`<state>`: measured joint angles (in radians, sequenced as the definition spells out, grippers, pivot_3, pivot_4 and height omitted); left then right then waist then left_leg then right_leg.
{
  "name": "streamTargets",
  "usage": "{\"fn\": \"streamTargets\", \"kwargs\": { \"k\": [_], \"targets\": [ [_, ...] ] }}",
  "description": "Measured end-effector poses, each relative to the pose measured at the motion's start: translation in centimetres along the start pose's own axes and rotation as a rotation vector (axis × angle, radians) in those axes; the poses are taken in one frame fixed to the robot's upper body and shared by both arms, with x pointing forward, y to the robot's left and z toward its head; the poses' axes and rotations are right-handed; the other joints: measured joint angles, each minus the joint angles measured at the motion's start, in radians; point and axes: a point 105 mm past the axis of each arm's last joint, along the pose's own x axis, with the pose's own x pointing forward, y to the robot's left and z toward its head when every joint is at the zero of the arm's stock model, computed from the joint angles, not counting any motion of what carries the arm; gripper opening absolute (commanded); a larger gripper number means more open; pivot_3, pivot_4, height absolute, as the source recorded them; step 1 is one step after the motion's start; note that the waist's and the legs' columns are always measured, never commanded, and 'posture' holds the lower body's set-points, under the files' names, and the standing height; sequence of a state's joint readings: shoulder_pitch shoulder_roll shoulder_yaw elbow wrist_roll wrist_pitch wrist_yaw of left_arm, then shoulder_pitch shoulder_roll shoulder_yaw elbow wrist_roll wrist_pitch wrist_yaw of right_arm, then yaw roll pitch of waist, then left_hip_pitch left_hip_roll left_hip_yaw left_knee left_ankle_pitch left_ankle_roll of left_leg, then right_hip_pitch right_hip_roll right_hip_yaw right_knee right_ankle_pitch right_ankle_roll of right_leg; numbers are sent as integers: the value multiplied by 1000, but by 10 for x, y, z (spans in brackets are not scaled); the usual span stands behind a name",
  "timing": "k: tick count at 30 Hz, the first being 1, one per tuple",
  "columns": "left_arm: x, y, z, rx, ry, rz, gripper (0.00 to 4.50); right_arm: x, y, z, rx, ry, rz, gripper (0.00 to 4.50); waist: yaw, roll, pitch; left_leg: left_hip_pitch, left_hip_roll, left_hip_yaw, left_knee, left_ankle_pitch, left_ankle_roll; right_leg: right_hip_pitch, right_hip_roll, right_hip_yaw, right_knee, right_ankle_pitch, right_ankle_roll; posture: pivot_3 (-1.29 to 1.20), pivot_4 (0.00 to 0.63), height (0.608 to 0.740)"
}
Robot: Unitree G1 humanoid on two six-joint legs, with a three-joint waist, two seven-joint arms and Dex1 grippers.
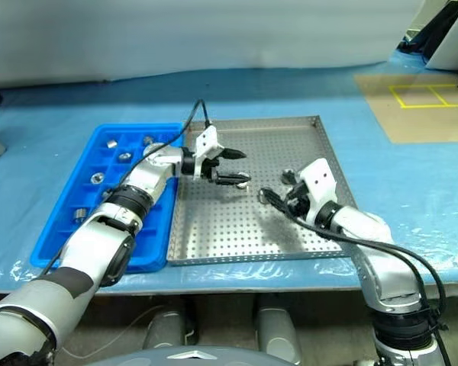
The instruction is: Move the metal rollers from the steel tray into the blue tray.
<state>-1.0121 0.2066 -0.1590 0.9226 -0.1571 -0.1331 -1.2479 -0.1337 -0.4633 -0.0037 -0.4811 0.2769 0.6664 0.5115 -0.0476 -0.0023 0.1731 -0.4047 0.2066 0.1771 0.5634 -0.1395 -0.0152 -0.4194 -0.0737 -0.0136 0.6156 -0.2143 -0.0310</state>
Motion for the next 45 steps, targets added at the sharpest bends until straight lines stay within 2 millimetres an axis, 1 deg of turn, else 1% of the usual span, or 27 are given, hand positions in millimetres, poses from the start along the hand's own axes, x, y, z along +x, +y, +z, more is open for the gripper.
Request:
{"fn": "streamTargets", "kwargs": {
  "k": [2, 3, 6, 8, 9, 13, 15, 19, 24, 26, 28, 30, 31, 35, 38, 39, 45],
  "targets": [
    [-5, -2, 8, 33, -22, -26, 3688, 9, 1, -9, 20, 2, -23, 3342, 0, 0, 0, 0, 0, 0, 0, 0, 1, 0, 0, 0, 0, 0, 0, -533, 150, 740],
    [-9, -5, 8, 45, -21, -46, 3688, 12, -2, -14, 26, 4, -42, 3342, 0, 0, 0, 0, 0, 0, 0, -1, 1, 0, 0, 0, -1, 0, 0, -526, 150, 740],
    [-25, -20, -6, 22, 24, -118, 3688, 17, -20, -35, 56, 43, -128, 3342, -2, 0, 0, -1, 0, 1, 0, -2, 3, 1, -1, 0, -4, 0, 0, -496, 150, 740],
    [-34, -26, -15, -6, 53, -137, 3688, 18, -28, -37, 57, 34, -148, 3342, -2, 0, 0, -2, 0, 1, 0, -3, 4, 1, -1, 0, -5, 0, 0, -479, 150, 740],
    [-35, -28, -16, -10, 63, -144, 3688, 19, -31, -38, 54, 31, -153, 3342, 0, 0, 0, -3, 0, 1, 0, -3, 5, 1, -1, 0, -5, 0, 0, -475, 150, 740],
    [-36, -29, -10, 13, 71, -149, 3688, 24, -35, -39, 38, 30, -144, 3342, 8, 0, 0, -1, 0, 1, 0, -3, 5, 5, -2, -1, -6, 0, 0, -450, 150, 740],
    [-37, -29, -9, 12, 72, -143, 3688, 26, -35, -38, 39, 24, -135, 3342, 7, 0, 0, 0, 0, 1, 0, -4, 6, 6, -2, -1, -7, 0, 0, -442, 150, 740],
    [-38, -31, -15, -8, 76, -128, 3688, 32, -28, -36, 42, 15, -103, 3342, 6, 0, 0, 1, 0, 1, 0, -3, 5, 6, -1, -2, -7, 0, 0, -434, 150, 740],
    [-40, -27, -17, -13, 83, -89, 3688, 36, -21, -35, 24, 21, -62, 3342, 7, 0, 0, 0, 0, 1, 0, -4, 5, 6, -2, -2, -7, 0, 0, -427, 150, 740],
    [-41, -26, -18, -16, 85, -82, 3688, 37, -18, -34, 45, 17, -39, 3342, 8, 0, 0, 0, 0, 1, 0, -4, 5, 6, -2, -2, -7, 0, 0, -425, 150, 740],
    [-41, -27, -21, -19, 87, -77, 3688, 38, -12, -28, 85, -3, 6, 3342, 8, 0, 0, 0, 0, 1, 0, -4, 6, 6, -2, -2, -7, 0, 0, -423, 150, 740],
    [-41, -29, -23, -22, 86, -75, 3688, 37, -6, -19, 86, -24, 53, 3342, 9, 0, 0, 0, 0, 1, -1, -4, 6, 6, -2, -2, -7, 0, 0, -419, 150, 740],
    [-40, -29, -23, -22, 86, -73, 3688, 37, -6, -18, 77, -24, 60, 3342, 9, 0, 0, 0, 0, 1, -1, -4, 6, 6, -2, -2, -7, 0, -1, -418, 150, 740],
    [-41, -31, -27, -29, 90, -63, 3688, 34, -10, -25, 40, 18, 46, 3342, 10, 0, 0, 0, 0, 1, -1, -4, 5, 6, -2, -2, -7, 0, -1, -412, 150, 740],
    [-42, -31, -28, -29, 96, -57, 3688, 31, -9, -41, 38, 71, 47, 3342, 11, 0, 0, 0, 0, 1, -1, -4, 5, 6, -2, -2, -8, 0, 0, -407, 150, 740],
    [-43, -31, -28, -27, 98, -55, 3688, 31, -8, -43, 38, 78, 50, 3342, 11, 0, 0, 0, 0, 1, -1, -4, 5, 5, -2, -2, -8, 0, 0, -406, 150, 740],
    [-43, -29, -25, -11, 100, -43, 3688, 36, -1, -43, 26, 85, 82, 3342, 9, 0, 0, 1, 0, 1, -1, -4, 5, 5, -1, -2, -8, 0, 0, -403, 150, 740]
  ]
}}
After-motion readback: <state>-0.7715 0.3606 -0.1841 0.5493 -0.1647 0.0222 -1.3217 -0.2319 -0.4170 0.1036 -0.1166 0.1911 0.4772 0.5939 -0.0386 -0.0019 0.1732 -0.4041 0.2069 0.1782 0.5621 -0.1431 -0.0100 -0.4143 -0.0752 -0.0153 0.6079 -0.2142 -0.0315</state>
